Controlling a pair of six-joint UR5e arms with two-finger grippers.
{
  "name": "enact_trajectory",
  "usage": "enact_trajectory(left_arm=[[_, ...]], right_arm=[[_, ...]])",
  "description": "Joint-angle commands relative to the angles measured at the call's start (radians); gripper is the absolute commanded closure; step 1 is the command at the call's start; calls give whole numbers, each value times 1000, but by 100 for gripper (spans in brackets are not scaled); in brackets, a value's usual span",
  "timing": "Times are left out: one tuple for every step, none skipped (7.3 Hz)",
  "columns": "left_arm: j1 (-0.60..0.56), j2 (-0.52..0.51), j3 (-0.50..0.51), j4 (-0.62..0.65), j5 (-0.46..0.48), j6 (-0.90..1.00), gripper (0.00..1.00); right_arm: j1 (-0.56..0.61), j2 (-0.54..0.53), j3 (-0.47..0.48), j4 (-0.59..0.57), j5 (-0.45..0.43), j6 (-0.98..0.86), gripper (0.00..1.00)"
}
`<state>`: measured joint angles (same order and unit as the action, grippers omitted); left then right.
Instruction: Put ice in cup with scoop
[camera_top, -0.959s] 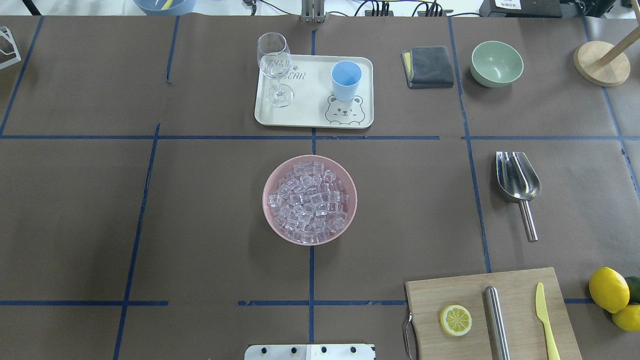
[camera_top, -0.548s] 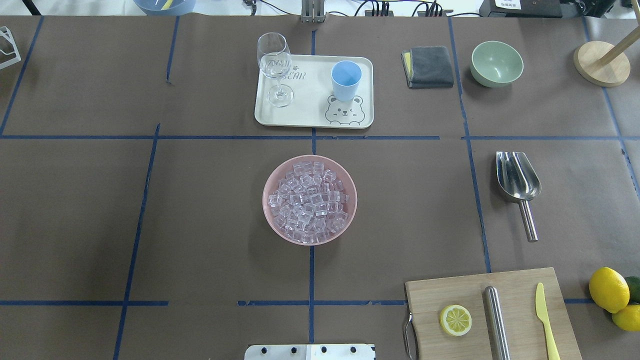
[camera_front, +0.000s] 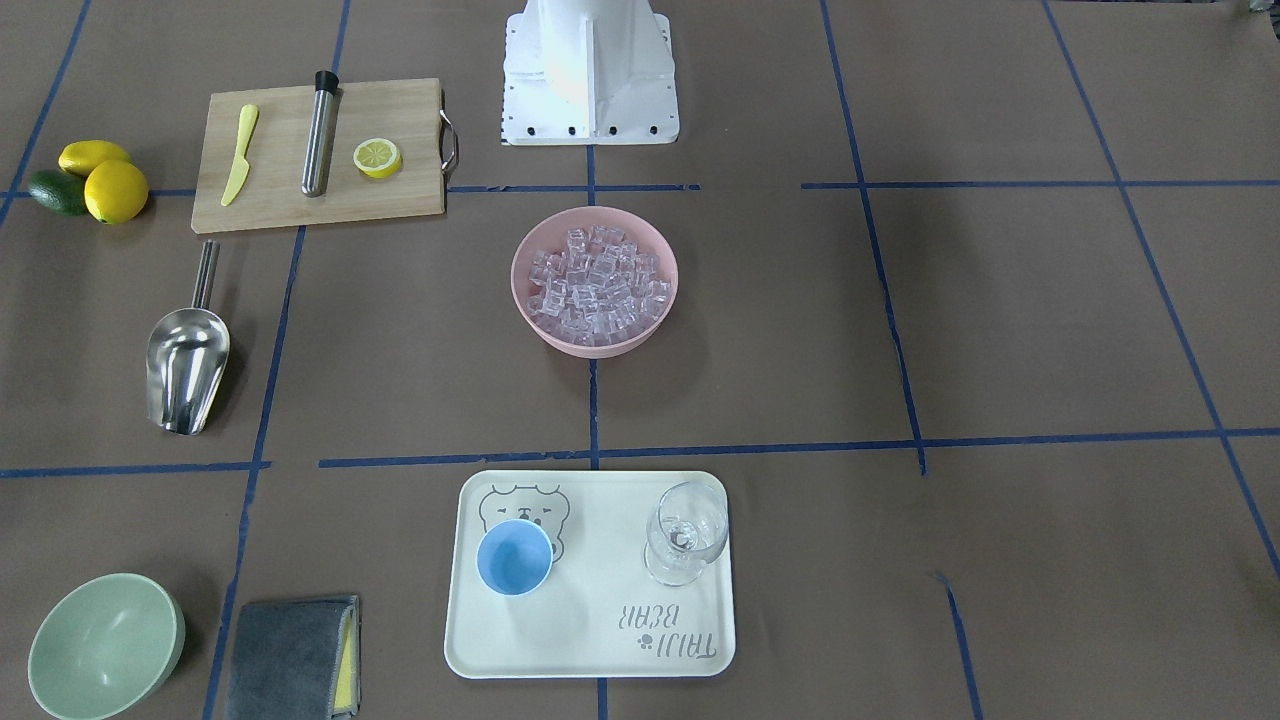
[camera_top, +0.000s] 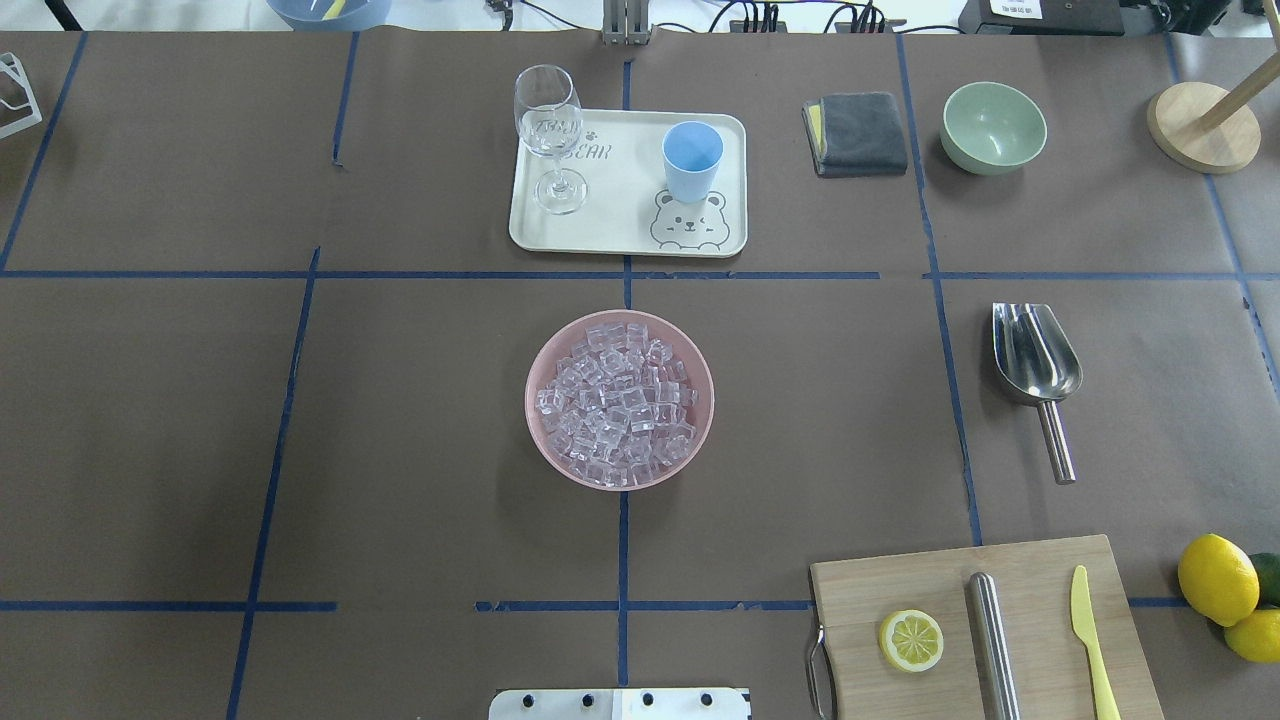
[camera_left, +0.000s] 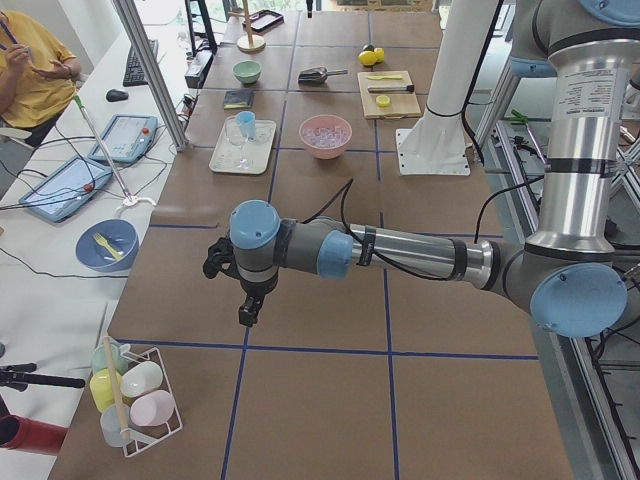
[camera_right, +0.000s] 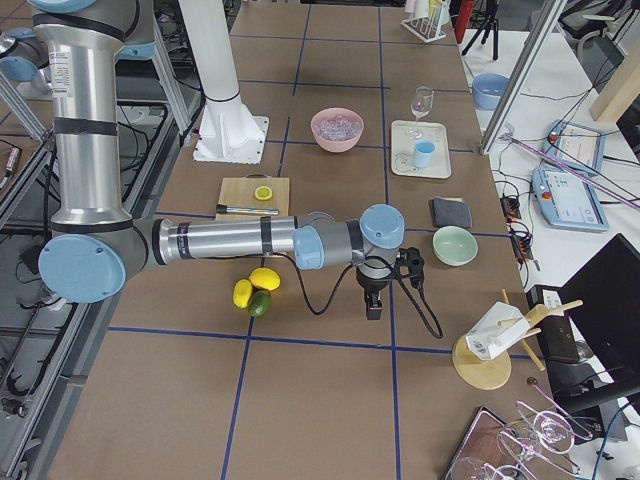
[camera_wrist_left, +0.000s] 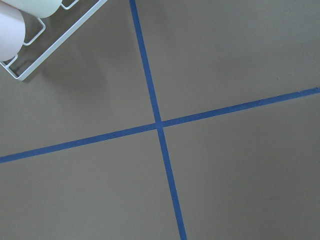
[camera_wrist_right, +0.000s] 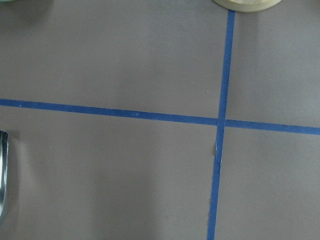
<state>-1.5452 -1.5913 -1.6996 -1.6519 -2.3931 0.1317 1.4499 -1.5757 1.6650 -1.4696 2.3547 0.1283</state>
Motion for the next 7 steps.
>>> enact_trajectory(left_arm=[[69, -1, -61, -119, -154, 5, 0], [118, 2, -58, -276, -185, 5, 0], [207, 2, -46, -445, -185, 3, 0], [318, -6, -40, -582, -182, -4, 0], [424, -30, -32, -667, -170, -6, 0], [516, -115, 9, -693, -129, -4, 0], [604, -204, 46, -694, -88, -7, 0]], right_arm=[[-9, -10, -1, 67, 3, 1, 0], [-22, -9, 2, 72, 6, 4, 0], [-34, -9, 8, 84, 9, 4, 0], [-36, -10, 7, 103, 27, 7, 0], [-37, -10, 7, 104, 81, 8, 0], [-40, -10, 9, 106, 98, 8, 0], [-74, -10, 10, 126, 103, 8, 0]])
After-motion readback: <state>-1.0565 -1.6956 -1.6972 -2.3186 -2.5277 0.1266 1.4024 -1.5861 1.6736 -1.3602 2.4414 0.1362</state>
